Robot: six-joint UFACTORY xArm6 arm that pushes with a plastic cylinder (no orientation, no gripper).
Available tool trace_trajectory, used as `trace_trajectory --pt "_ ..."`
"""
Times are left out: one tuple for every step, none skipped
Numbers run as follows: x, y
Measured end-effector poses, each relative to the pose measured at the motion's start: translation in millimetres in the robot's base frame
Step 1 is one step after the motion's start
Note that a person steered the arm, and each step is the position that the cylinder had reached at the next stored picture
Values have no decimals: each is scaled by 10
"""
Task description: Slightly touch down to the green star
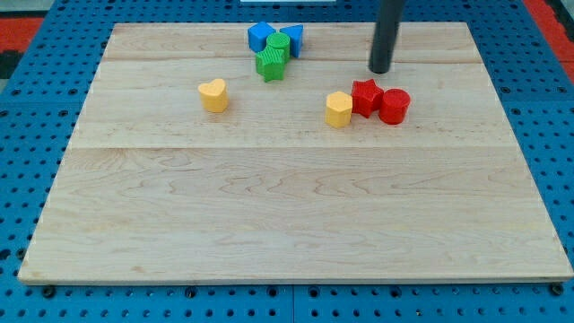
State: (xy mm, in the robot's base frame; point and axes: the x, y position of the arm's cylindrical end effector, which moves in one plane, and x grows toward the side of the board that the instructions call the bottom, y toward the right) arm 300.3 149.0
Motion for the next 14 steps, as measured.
trace_trajectory --pt "281 240" --pt "515 405" --pt "593 510" --pt "442 579" --pt "276 688" --pt "222 717" --pt "208 620" --pt "206 514" --pt "206 486" --pt "206 451" --pt "206 436" --pt "206 428" --pt "206 418" --pt "64 -459"
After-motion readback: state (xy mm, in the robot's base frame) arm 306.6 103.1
